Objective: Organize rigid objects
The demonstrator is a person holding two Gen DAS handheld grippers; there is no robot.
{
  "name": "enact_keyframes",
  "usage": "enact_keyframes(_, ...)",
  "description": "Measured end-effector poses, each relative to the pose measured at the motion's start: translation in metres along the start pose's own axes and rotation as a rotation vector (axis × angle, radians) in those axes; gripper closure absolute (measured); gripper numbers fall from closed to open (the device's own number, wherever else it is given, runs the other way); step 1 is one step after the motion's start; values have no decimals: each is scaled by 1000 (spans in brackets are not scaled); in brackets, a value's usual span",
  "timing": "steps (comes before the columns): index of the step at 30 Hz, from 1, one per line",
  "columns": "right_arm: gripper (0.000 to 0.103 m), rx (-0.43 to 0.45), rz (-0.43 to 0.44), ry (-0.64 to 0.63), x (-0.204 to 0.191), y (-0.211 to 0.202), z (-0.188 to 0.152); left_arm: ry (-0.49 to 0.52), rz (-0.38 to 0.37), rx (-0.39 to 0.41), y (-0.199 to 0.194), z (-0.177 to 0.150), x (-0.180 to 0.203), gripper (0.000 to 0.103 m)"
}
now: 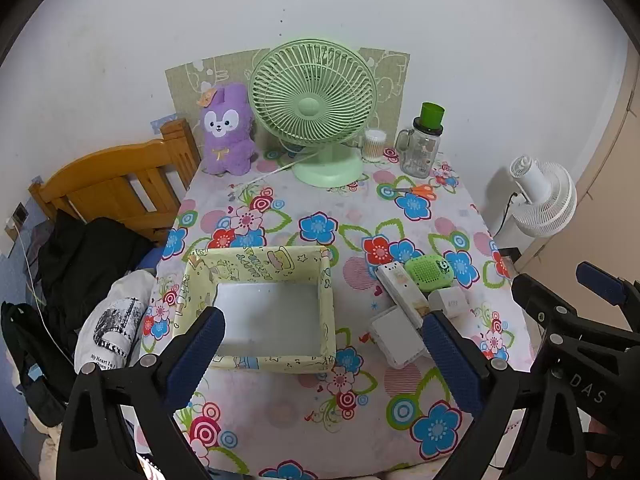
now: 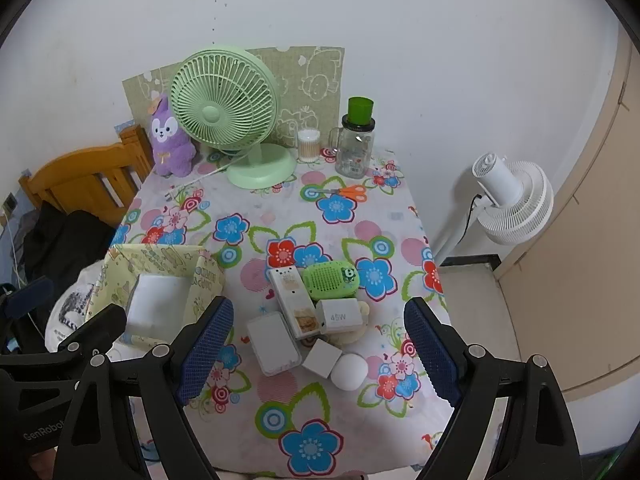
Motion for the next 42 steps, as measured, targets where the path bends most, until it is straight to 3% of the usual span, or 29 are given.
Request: enact_keyframes(42,14,-44,-15,1,6,20,9,16,-17,-37,18,10,9,3)
Point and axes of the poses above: each gripper's, at about its wrist camera, not at the fingertips, and y roughly the way its jaws point, x to its right, z to its top, the point moved 4 cm from there along y, roughly the way its jaws point, and after that the axes turned 12 degrees about y, right-handed, at the moved point
